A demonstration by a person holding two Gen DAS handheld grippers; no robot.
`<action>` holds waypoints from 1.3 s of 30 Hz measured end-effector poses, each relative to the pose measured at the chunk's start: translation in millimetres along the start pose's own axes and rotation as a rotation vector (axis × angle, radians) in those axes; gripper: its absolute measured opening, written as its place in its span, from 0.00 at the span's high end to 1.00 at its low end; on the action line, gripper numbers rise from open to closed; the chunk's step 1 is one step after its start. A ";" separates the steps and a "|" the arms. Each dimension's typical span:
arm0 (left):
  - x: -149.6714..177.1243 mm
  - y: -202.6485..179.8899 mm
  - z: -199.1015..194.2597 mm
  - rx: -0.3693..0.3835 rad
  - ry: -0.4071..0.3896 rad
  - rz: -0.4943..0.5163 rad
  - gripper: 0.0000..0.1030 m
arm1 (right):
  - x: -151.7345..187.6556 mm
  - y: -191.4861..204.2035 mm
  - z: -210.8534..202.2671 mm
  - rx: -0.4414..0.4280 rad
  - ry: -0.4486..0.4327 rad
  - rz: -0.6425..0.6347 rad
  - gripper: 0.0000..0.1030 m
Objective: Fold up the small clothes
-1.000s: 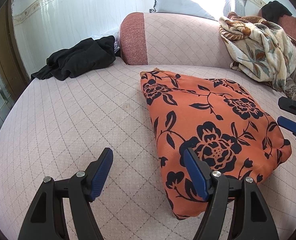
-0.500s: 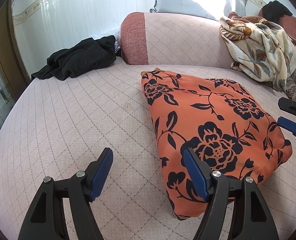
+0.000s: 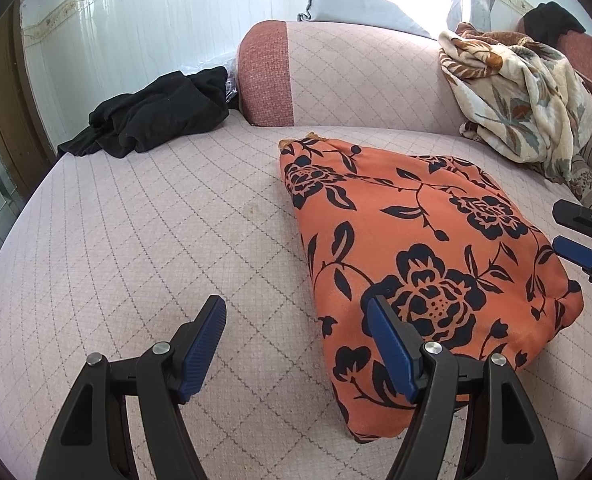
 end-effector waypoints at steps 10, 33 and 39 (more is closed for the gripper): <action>-0.2 -0.4 1.7 0.001 0.001 0.005 0.28 | 0.1 -3.7 2.6 0.016 0.007 0.014 0.34; -18.5 8.6 1.9 0.385 0.017 -0.097 0.22 | -3.9 -25.3 19.7 -0.032 0.082 0.113 0.29; -22.7 2.0 11.1 0.407 0.023 -0.078 0.22 | -1.5 -32.9 30.1 -0.037 0.115 0.158 0.29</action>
Point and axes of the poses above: each gripper's, at about its wrist camera, not at the fingertips, and z roughly the way its jaws point, y to its left, x to its underside, the point moved 3 cm from there along z, roughly the way its jaws point, and after that the axes turned 6 degrees about x, right-handed, at the moved point
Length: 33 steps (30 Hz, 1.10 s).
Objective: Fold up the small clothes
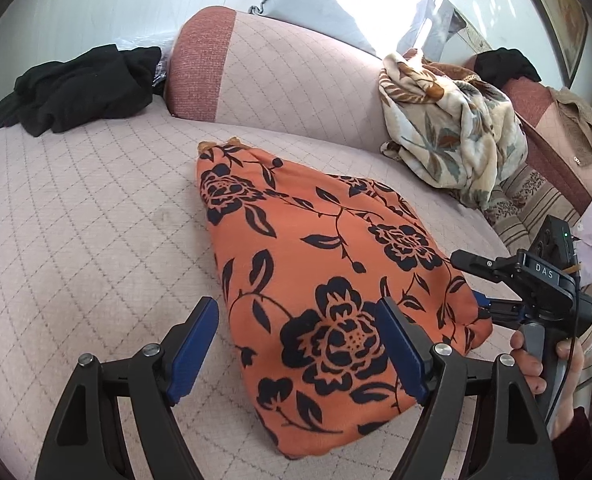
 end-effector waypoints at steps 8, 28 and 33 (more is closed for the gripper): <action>-4.4 11.4 18.4 0.049 0.055 -0.096 0.22 | 8.3 -13.5 26.4 -0.006 0.083 0.047 0.22; 1.3 5.2 23.5 0.021 0.044 -0.091 0.71 | 38.4 29.4 45.5 0.068 0.030 -0.129 0.42; -2.0 -0.2 18.2 -0.004 0.020 -0.062 0.76 | 42.9 39.3 42.2 0.064 0.008 -0.150 0.47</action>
Point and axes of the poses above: each gripper's, at about its wrist camera, not at the fingertips, and z roughly the way its jaws point, y to its left, x to its underside, the point moved 3 cm from there along z, roughly the way its jaws point, and after that the axes turned 6 degrees about x, right-handed, at the moved point
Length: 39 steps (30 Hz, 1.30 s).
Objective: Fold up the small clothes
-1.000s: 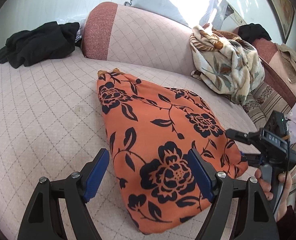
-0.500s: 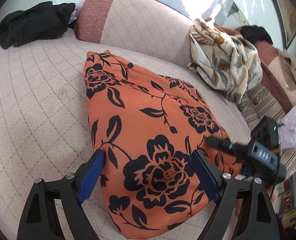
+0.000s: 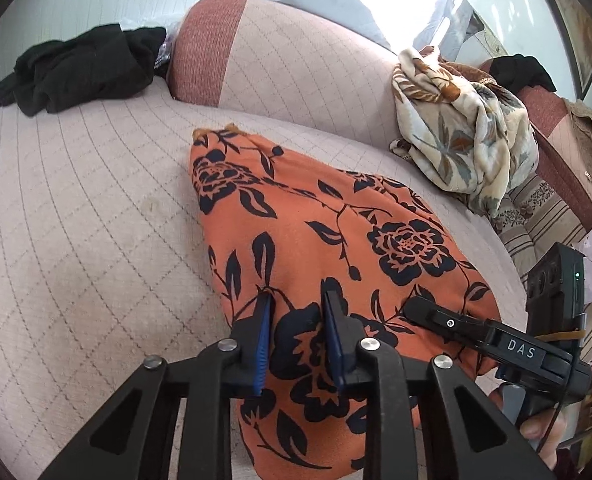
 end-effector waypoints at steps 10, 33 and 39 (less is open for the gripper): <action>-6.6 -6.6 -35.6 -0.042 -0.068 0.041 0.82 | 4.3 23.3 -21.3 -0.054 -0.015 -0.064 0.52; 37.8 39.7 -81.9 0.107 -0.061 -0.018 0.18 | 52.2 -28.9 -52.1 -0.063 0.011 0.240 0.29; 34.5 46.1 -20.2 0.234 0.122 -0.108 0.12 | 46.8 -37.9 -22.8 -0.148 0.079 0.326 0.26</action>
Point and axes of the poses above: each gripper's, at about its wrist camera, not at the fingertips, and z roughly the way its jaws point, y to its left, x to its underside, the point moved 3 cm from there along z, roughly the way its jaws point, and after that the axes turned 6 degrees about x, right-handed, at the moved point
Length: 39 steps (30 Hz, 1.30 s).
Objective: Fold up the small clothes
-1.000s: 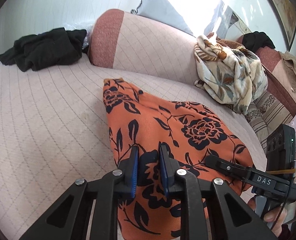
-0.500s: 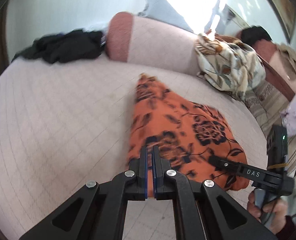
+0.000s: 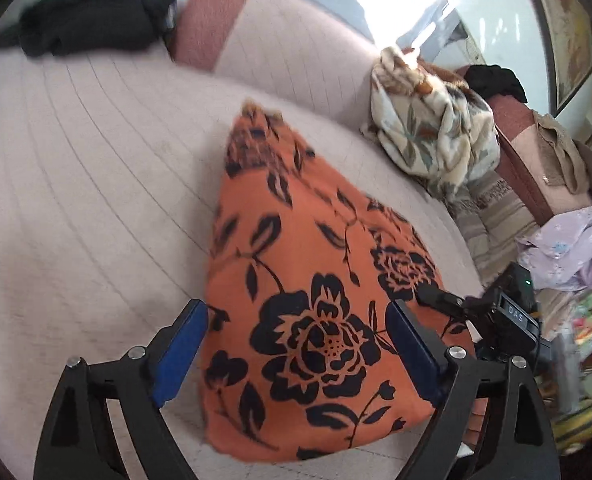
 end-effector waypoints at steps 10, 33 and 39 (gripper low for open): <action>13.4 -8.9 -15.1 0.007 -0.032 -0.032 0.67 | 10.3 48.3 8.1 0.033 -0.073 -0.206 0.61; 127.6 -51.3 -170.5 -0.481 -0.218 0.035 0.38 | 131.1 68.9 -88.1 0.092 -0.166 -0.354 0.39; 128.3 -50.8 -112.8 -0.655 -0.073 0.157 0.35 | 153.7 105.2 -83.0 0.020 -0.071 -0.443 0.72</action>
Point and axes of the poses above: each gripper's, at about its wrist camera, not at the fingertips, and z roughly the way its jaws point, y to its left, x to its underside, the point moved 3 cm from there along z, roughly the way its jaws point, and after that the axes turned 6 degrees about x, right-handed, at the moved point
